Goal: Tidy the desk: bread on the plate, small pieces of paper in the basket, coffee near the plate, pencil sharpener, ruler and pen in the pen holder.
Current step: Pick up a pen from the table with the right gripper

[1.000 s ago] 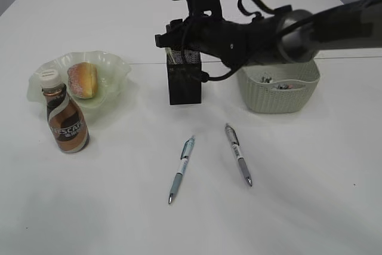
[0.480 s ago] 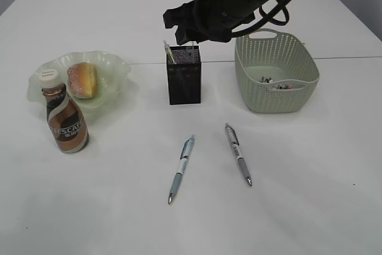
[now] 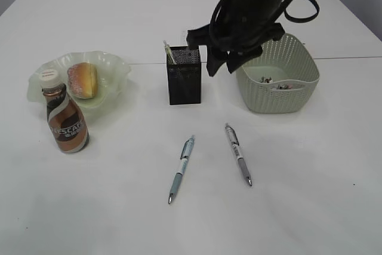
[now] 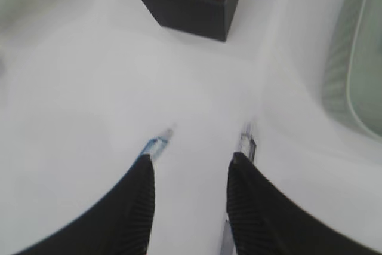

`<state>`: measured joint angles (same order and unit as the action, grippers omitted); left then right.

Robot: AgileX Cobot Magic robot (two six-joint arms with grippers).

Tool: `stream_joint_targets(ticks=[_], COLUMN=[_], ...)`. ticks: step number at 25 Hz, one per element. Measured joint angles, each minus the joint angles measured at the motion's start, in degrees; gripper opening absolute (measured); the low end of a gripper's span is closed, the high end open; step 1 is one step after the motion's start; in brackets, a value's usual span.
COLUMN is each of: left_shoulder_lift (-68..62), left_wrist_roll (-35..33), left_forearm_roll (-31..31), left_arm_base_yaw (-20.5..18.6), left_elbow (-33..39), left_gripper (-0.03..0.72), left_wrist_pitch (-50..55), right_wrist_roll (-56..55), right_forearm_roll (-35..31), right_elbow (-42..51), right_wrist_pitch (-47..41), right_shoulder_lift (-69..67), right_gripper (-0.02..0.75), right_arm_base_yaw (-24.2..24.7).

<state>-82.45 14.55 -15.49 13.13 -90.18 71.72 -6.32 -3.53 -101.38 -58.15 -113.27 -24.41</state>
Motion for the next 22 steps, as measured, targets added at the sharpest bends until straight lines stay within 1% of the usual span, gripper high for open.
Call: stream_joint_targets(ticks=[4,8,16,22], left_shoulder_lift=[0.0,0.0,0.0,0.0], left_wrist_roll=[-0.35,-0.71,-1.27,-1.27], left_forearm_roll=[1.29,1.52,1.62,1.64], left_arm_base_yaw=[0.0,0.0,0.0,0.0], left_elbow=[0.0,0.0,0.0,0.0], left_gripper=[0.307,0.307,0.307,0.307], left_wrist_pitch=[0.02,0.02,0.02,0.02], right_wrist_roll=[-2.13,-3.49,-5.71,-6.07], right_forearm_roll=[0.84,1.07,2.85,2.96], right_elbow=[-0.14,-0.14,-0.58,-6.02], right_wrist_pitch=[-6.93,-10.35,-11.54,-11.54], right_shoulder_lift=[-3.77,-7.58,-10.14,-15.2], right_gripper=[0.302,0.302,0.302,0.301], right_arm_base_yaw=[0.0,0.0,0.0,0.0])
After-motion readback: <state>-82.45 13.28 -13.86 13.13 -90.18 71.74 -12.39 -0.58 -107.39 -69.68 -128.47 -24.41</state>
